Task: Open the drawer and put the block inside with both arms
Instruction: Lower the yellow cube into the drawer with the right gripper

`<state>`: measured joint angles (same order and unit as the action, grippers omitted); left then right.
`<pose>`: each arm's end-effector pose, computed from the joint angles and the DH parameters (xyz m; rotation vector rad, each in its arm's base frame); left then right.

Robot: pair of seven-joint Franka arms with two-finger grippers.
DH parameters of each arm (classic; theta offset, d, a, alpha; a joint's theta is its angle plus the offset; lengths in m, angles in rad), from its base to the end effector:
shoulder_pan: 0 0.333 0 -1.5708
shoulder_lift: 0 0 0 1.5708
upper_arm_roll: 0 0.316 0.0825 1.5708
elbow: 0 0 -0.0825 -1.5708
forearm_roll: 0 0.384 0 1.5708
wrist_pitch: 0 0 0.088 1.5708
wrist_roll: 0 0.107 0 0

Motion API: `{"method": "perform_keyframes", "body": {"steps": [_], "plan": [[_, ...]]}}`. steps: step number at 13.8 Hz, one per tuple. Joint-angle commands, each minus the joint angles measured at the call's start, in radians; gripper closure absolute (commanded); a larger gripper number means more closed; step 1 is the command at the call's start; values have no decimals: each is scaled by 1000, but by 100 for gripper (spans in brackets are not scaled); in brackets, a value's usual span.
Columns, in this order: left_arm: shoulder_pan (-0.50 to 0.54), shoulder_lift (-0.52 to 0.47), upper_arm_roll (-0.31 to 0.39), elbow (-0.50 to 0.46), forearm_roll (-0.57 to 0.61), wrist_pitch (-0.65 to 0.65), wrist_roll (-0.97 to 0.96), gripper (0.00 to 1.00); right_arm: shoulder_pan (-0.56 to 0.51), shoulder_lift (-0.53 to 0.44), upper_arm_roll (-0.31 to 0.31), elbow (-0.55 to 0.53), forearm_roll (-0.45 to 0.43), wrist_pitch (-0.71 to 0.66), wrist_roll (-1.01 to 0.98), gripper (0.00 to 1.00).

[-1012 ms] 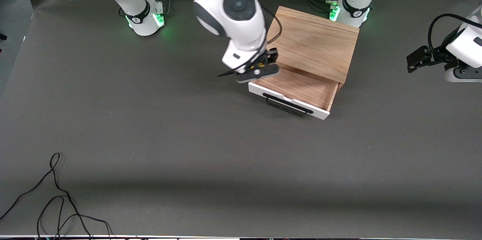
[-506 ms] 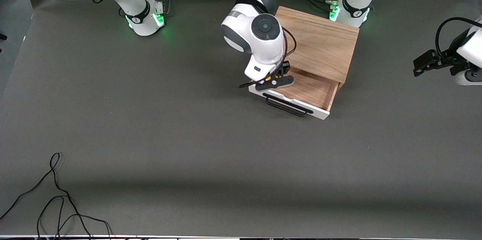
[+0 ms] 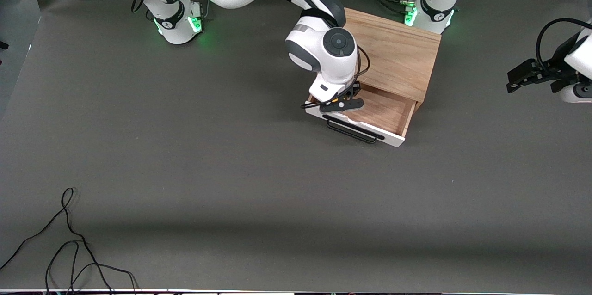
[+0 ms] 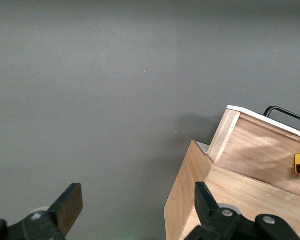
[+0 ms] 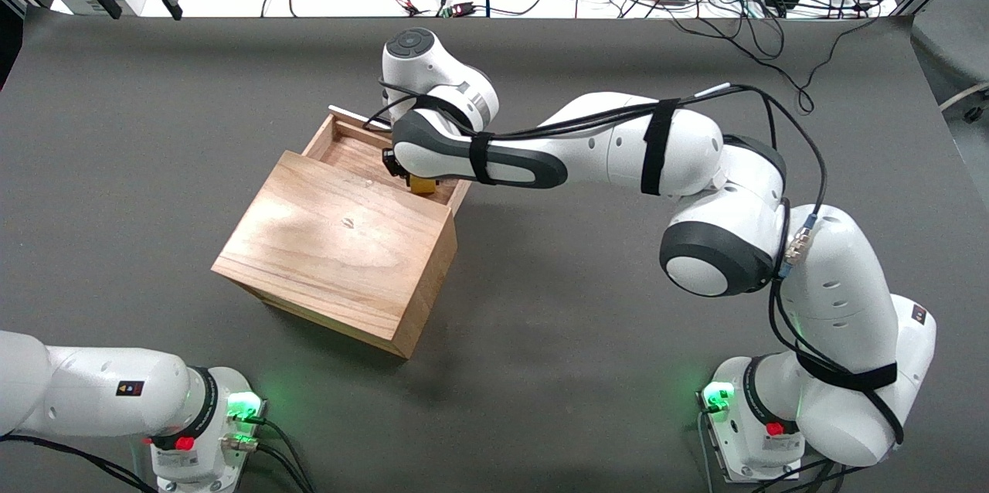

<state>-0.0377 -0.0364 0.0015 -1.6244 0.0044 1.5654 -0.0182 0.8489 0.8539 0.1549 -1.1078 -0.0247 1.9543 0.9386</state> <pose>0.5415 -0.0191 0.6187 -3.1363 0.0283 0.0352 0.4437 0.6247 0.3053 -3.0850 -0.0337 0.1180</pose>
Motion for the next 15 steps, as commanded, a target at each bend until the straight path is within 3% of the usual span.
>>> {"method": "perform_keyframes", "body": {"steps": [1,6,8,15], "plan": [[-28,-16,25,3,-9,-11,-5,0,-2,16,-3,39,-15,-9,124,100],[-18,-17,15,4,-11,-62,-3,0,-5,44,-2,39,14,-9,331,100],[5,-17,-9,3,-11,-64,-3,0,-7,34,-5,40,55,-20,370,100],[12,-17,-21,3,-7,-74,-3,0,-14,24,-5,37,55,-57,474,100]]}}
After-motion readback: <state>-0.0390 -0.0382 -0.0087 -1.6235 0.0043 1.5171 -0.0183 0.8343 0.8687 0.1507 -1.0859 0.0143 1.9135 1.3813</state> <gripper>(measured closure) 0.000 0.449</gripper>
